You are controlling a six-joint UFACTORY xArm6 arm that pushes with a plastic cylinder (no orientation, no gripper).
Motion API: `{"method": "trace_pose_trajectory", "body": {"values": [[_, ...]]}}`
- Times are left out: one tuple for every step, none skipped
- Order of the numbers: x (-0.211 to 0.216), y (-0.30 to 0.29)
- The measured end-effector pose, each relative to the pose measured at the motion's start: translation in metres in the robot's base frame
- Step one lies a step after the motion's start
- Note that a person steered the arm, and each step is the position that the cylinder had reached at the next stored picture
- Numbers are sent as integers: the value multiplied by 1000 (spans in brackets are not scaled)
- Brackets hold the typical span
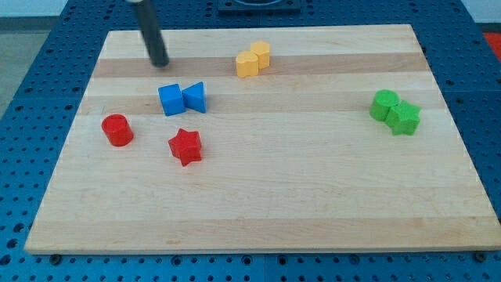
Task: Move your arm to the right side of the board
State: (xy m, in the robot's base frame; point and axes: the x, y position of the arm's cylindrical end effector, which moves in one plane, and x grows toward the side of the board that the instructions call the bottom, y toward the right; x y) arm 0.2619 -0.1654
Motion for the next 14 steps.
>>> {"method": "trace_pose_trajectory", "body": {"values": [[-32,68],[-53,131],[-56,175],[-60,266],[-47,369],[-4,487],[15,511],[17,510],[67,510],[120,510],[131,510],[157,493],[178,461],[178,461]]}}
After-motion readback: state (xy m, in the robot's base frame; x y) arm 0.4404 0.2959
